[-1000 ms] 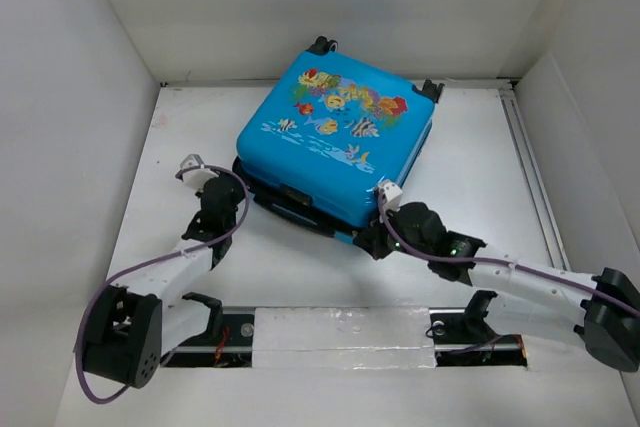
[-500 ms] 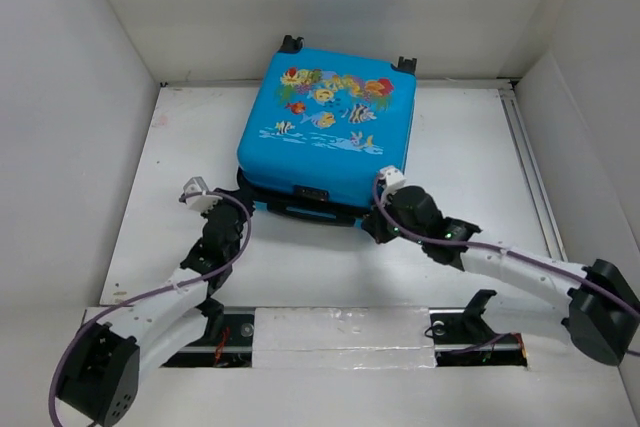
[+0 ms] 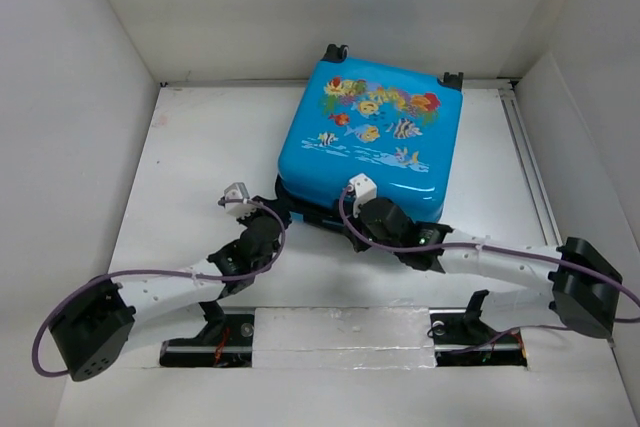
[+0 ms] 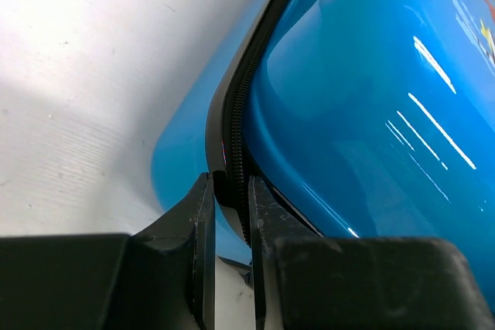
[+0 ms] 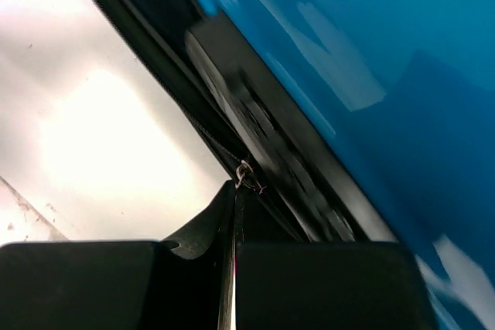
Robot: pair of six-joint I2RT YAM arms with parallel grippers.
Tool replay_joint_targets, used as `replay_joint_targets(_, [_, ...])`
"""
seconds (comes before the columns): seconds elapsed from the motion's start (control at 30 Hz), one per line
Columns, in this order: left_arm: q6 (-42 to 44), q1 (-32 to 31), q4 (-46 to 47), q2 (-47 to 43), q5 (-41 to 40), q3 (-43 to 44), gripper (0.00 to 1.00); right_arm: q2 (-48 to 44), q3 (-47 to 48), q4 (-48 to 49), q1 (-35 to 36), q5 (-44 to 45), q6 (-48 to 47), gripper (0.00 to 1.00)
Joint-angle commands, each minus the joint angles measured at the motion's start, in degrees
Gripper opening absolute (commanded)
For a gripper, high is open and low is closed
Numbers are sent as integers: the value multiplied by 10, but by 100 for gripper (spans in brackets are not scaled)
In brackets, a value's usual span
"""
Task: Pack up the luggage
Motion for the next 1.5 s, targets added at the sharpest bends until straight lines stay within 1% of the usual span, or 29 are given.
replay_joint_targets(0.0, [-61,-90,41,28,260,28,0,30,43,91,21,-118,1,0])
replay_joint_targets(0.07, [-61,-113,41,34,248,34,0,62,43,132,21,-161,-11,0])
replay_joint_targets(0.13, [-70,-113,46,26,248,34,0,87,50,187,21,-198,-11,0])
replay_joint_targets(0.27, [-70,-113,32,3,237,34,0,138,95,193,26,-217,-21,0])
replay_joint_targets(0.4, [-59,-113,-14,-53,187,20,0,105,79,181,26,-210,-27,0])
replay_joint_targets(0.47, [-40,-113,-92,-78,151,37,16,56,67,176,26,-204,-27,12])
replay_joint_targets(0.5, [-31,-113,-123,-111,97,45,36,44,67,166,26,-204,-27,19])
replay_joint_targets(0.53, [-18,-113,-179,-131,73,57,49,34,72,152,26,-204,-32,35])
replay_joint_targets(0.57, [-13,-113,-204,-151,47,57,60,28,83,107,26,-204,-40,41])
replay_joint_targets(0.63, [-8,-113,-253,-214,-10,71,82,21,115,64,26,-199,-47,51])
replay_joint_targets(0.67, [8,-113,-261,-233,-23,71,85,12,125,48,26,-205,-52,55])
replay_joint_targets(0.77, [28,-106,-253,-276,-70,79,87,-13,138,16,20,-205,-57,57])
replay_joint_targets(0.8, [28,-106,-241,-276,-79,79,87,-40,144,-10,20,-188,-57,55])
replay_joint_targets(0.83, [51,-99,-227,-271,-85,86,87,-56,144,-20,-2,-155,-63,50])
replay_joint_targets(0.87, [68,-89,-182,-261,-85,94,87,-72,144,-28,-18,-140,-63,30])
replay_joint_targets(0.93, [96,-77,-154,-229,-85,116,87,-120,138,-46,-67,-107,-56,1])
replay_joint_targets(0.97, [123,-68,-146,-185,-85,151,87,-133,130,-52,-127,-78,-49,0])
replay_joint_targets(1.03, [149,-68,-126,-133,-104,190,89,-174,122,-62,-193,-42,-30,0])
replay_joint_targets(1.07, [164,-53,-117,-79,-105,211,90,-188,114,-68,-257,-1,-23,0])
replay_joint_targets(1.13, [193,-20,-135,-28,-69,291,92,-221,98,-69,-321,31,-4,0])
replay_joint_targets(1.17, [202,27,-135,17,-11,312,92,-228,93,-69,-350,45,2,0])
replay_joint_targets(1.2, [202,55,-135,37,20,328,92,-233,82,-69,-406,66,8,0])
replay_joint_targets(1.23, [188,89,-118,55,57,345,92,-233,75,-69,-435,73,14,0])
replay_joint_targets(1.27, [177,126,-110,72,101,345,90,-233,68,-69,-462,73,19,0])
replay_joint_targets(1.3, [159,194,-110,106,173,353,90,-233,62,-69,-514,73,26,0])
replay_joint_targets(1.37, [119,250,-90,134,225,353,89,-210,36,-58,-557,50,34,6])
replay_joint_targets(1.4, [107,273,-84,156,287,348,89,-199,27,-35,-577,35,34,8])
replay_joint_targets(1.43, [98,312,-73,164,318,341,89,-186,10,-26,-611,2,40,10])
replay_joint_targets(1.47, [90,324,-44,172,341,321,88,-173,3,-15,-624,-14,40,14])
